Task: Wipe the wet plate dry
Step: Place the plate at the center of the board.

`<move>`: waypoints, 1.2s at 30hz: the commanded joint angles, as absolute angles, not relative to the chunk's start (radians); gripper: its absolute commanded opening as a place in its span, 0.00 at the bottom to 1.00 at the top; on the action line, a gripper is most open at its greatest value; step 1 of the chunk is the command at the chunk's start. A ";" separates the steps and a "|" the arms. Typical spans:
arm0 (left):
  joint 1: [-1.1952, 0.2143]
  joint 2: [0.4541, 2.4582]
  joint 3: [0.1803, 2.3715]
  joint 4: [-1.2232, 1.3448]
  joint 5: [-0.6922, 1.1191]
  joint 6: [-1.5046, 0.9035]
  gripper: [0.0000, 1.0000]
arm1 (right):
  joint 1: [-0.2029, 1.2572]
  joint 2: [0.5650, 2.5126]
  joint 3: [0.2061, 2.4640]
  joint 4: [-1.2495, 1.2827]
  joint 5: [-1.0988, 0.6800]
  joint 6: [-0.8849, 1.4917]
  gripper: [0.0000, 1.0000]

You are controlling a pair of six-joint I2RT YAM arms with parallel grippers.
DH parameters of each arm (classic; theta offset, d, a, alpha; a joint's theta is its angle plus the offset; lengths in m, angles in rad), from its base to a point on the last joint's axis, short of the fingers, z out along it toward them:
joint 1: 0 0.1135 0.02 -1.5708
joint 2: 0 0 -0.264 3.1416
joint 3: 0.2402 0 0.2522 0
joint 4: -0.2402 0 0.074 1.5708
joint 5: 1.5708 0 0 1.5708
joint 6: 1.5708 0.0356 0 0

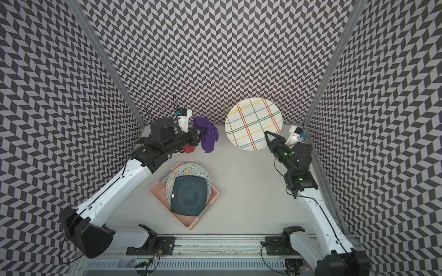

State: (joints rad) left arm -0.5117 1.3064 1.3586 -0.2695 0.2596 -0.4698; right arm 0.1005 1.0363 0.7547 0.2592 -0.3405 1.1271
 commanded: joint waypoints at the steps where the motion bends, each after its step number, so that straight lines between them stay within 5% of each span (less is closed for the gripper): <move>1: -0.509 1.237 1.365 -0.222 0.267 -0.518 0.00 | 0.092 1.148 0.700 0.408 -0.315 1.147 0.00; 20: -0.510 1.160 1.255 -0.258 0.236 -0.482 0.00 | 0.098 1.744 0.746 0.649 -0.505 1.076 0.01; 25: -0.510 1.166 1.252 -0.258 0.242 -0.475 0.00 | 0.098 1.752 0.726 0.504 -0.508 0.967 0.45; 29: -0.509 1.167 1.254 -0.259 0.238 -0.467 0.00 | 0.092 1.709 0.724 0.305 -0.446 0.806 0.70; 36: -0.507 1.172 1.253 -0.261 0.239 -0.460 0.00 | 0.030 1.593 0.718 0.040 -0.379 0.597 0.82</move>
State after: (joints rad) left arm -0.5117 1.1709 1.2419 -0.2707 0.2474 -0.4835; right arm 0.0578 1.6634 0.7185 0.1780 -0.4286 0.7292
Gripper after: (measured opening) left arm 0.069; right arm 0.821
